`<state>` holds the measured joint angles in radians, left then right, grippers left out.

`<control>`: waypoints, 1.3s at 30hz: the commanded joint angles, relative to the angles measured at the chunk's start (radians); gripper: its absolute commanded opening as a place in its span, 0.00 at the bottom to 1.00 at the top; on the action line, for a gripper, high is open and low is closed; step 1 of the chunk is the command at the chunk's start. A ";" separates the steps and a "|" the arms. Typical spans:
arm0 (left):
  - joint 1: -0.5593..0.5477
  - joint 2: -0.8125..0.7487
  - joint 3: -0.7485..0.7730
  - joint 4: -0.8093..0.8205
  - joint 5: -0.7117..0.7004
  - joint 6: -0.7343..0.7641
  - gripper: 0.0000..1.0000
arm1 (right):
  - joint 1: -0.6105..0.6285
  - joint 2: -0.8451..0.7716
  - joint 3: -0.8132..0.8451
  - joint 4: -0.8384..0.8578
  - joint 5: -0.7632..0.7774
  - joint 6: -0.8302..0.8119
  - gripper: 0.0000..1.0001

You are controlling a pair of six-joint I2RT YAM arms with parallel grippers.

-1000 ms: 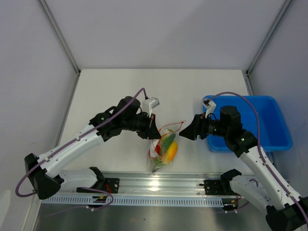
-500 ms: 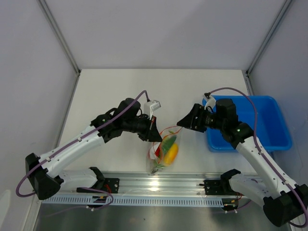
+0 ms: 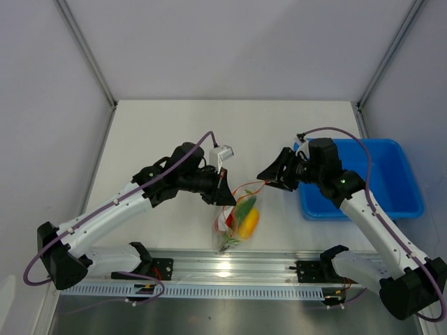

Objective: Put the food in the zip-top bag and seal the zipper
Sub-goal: Adjust the zipper food storage bag at the center of the board.

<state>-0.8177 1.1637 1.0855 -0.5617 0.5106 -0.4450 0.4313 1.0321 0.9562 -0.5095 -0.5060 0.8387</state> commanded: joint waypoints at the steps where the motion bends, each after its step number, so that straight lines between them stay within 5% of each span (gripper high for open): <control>1: 0.003 -0.009 0.010 0.025 0.031 0.009 0.01 | 0.012 0.000 0.042 -0.001 -0.022 0.037 0.52; 7: -0.012 -0.001 0.030 -0.017 -0.003 0.057 0.01 | 0.034 0.005 0.041 0.022 -0.040 0.071 0.51; 11: -0.018 -0.002 0.039 -0.046 -0.020 0.092 0.07 | 0.035 0.005 0.026 0.049 -0.042 0.089 0.18; 14: -0.021 -0.013 0.040 -0.056 -0.075 0.114 0.21 | 0.035 -0.001 0.026 0.055 -0.035 0.100 0.01; 18: -0.037 -0.087 0.027 -0.017 -0.185 0.153 0.51 | 0.035 -0.024 0.052 0.031 -0.011 0.102 0.00; 27: -0.038 -0.159 0.044 0.065 -0.417 0.249 0.86 | 0.034 -0.072 0.139 -0.021 -0.040 0.100 0.00; 39: -0.173 -0.016 0.117 0.181 -0.413 0.477 0.99 | 0.055 -0.087 0.138 -0.034 -0.013 0.122 0.00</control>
<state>-0.9615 1.0908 1.1473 -0.4400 0.1070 -0.0708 0.4763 0.9607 1.0523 -0.5671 -0.5194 0.9493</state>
